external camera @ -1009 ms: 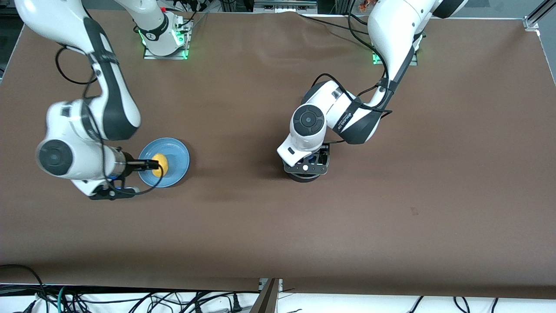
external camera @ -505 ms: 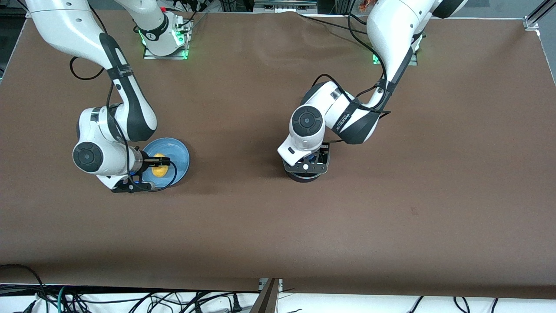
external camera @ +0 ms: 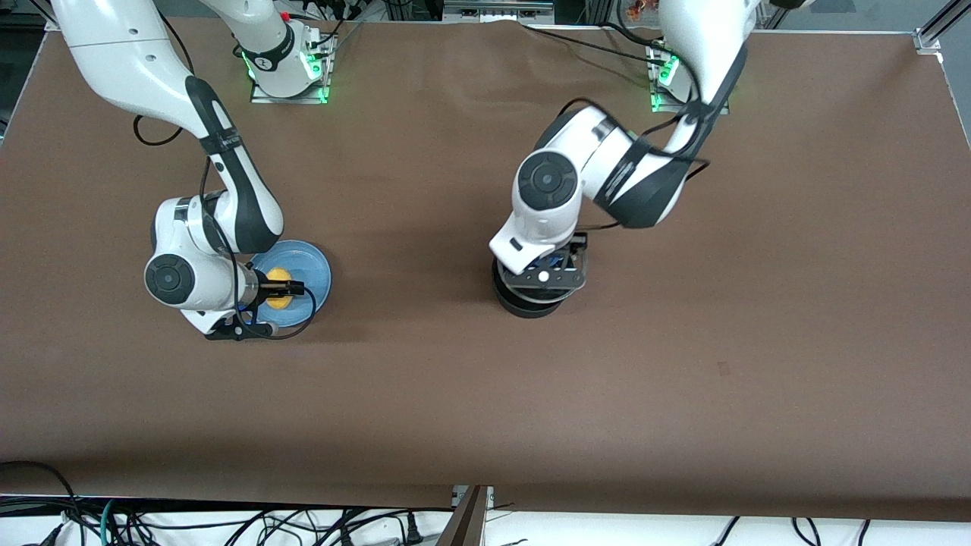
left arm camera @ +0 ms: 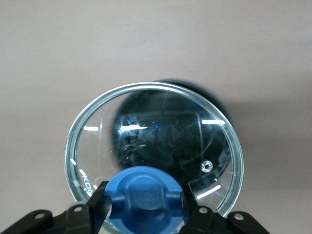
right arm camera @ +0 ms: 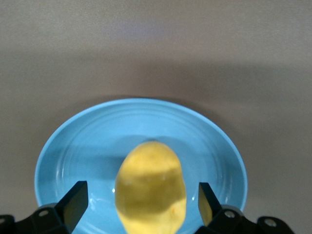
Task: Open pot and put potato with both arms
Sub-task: 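Lift the glass lid with the left gripper while the right gripper grasps the potato, then set the lid down with the left gripper while the right gripper carries the potato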
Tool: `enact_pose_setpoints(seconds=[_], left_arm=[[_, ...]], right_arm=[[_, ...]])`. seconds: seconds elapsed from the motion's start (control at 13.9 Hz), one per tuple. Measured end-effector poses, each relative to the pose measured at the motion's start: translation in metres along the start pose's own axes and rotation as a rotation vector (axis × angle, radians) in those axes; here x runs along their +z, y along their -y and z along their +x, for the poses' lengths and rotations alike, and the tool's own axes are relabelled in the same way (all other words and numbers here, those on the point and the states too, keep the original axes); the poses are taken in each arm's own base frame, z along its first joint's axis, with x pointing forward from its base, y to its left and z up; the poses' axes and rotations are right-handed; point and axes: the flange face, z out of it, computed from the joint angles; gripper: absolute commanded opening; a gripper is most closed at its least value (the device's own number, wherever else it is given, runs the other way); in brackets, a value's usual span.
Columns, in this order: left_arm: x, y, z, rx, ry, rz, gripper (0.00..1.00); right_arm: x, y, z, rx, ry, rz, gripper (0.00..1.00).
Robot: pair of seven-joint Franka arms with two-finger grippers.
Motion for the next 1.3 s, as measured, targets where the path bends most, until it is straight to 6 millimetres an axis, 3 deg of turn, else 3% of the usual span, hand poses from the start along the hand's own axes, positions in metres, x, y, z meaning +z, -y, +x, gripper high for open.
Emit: enact_pose_setpoints(seconds=[0.14, 0.36, 0.5, 0.58, 0.65, 0.79, 0.94, 1.08, 1.15, 1.23, 1.3], left_arm=[[-0.026, 0.057, 0.011, -0.036, 0.040, 0.025, 0.49], [-0.026, 0.173, 0.057, 0.043, 0.092, 0.006, 0.49], [-0.005, 0.253, 0.080, 0.111, 0.126, -0.022, 0.49], [0.010, 0.282, 0.087, 0.124, 0.128, -0.027, 0.49], [0.027, 0.301, 0.092, 0.131, 0.116, -0.008, 0.49], [0.073, 0.318, 0.097, 0.164, 0.079, 0.012, 0.50], [0.120, 0.324, 0.098, 0.214, 0.031, 0.011, 0.50], [0.163, 0.335, 0.097, 0.237, -0.023, 0.001, 0.54], [0.182, 0.342, 0.096, 0.244, -0.038, 0.002, 0.67], [0.197, 0.350, 0.095, 0.253, -0.041, 0.008, 1.00], [0.204, 0.356, 0.095, 0.254, -0.040, 0.009, 1.00]], right_arm=[[0.007, 0.000, 0.001, 0.000, 0.002, 0.000, 0.42], [0.006, 0.000, 0.001, 0.000, 0.000, 0.000, 0.15], [0.000, 0.000, 0.001, -0.001, -0.008, 0.001, 0.11], [-0.003, 0.000, 0.002, -0.001, -0.014, 0.001, 0.11], [-0.009, 0.002, 0.002, -0.003, -0.022, 0.003, 0.11], [-0.038, 0.022, 0.004, -0.017, -0.025, 0.024, 0.10], [-0.077, 0.066, 0.001, 0.033, -0.018, 0.059, 0.10], [-0.104, 0.133, -0.010, 0.107, -0.030, 0.102, 0.10], [-0.114, 0.173, -0.020, 0.150, -0.037, 0.119, 0.10], [-0.122, 0.213, -0.031, 0.194, -0.046, 0.130, 0.10], [-0.129, 0.255, -0.044, 0.239, -0.056, 0.139, 0.10]])
